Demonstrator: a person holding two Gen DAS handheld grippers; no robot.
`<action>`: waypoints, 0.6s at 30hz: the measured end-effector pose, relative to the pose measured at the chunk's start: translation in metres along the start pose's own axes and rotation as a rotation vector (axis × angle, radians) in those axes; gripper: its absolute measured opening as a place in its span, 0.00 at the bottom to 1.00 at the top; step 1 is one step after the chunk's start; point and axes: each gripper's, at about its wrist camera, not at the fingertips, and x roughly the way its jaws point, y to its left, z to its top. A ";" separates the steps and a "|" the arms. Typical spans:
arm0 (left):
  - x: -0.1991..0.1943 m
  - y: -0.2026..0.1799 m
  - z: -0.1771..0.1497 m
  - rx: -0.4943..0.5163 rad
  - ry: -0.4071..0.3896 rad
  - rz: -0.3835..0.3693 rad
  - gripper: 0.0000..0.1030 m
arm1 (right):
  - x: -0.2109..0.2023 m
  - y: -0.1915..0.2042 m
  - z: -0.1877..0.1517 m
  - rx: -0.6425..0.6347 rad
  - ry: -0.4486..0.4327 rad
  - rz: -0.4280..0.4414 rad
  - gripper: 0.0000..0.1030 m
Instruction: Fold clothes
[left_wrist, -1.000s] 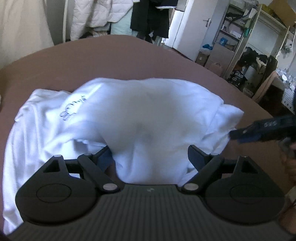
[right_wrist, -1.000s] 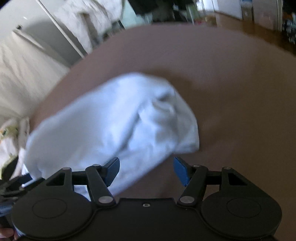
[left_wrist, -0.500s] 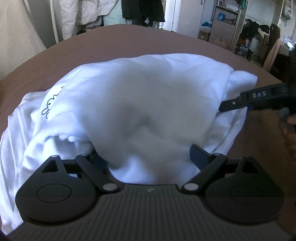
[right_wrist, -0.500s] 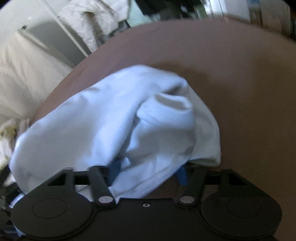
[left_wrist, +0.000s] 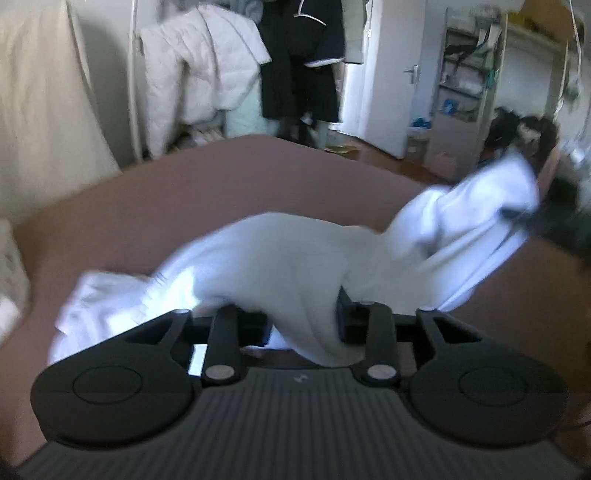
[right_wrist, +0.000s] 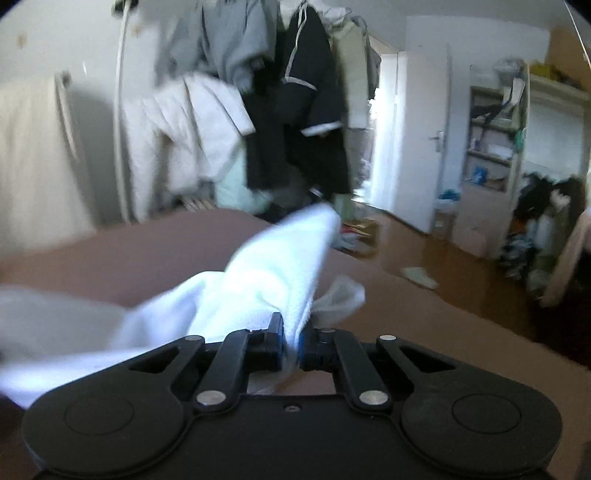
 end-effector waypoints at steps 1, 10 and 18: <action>-0.001 0.000 -0.002 -0.030 0.038 -0.047 0.40 | 0.003 0.003 -0.005 -0.053 -0.003 -0.064 0.06; -0.032 0.030 -0.052 0.035 0.228 0.150 0.61 | -0.001 -0.058 -0.004 -0.073 0.192 -0.336 0.15; -0.045 0.074 -0.067 0.004 0.296 0.159 0.67 | -0.021 -0.077 -0.001 0.194 0.272 -0.150 0.56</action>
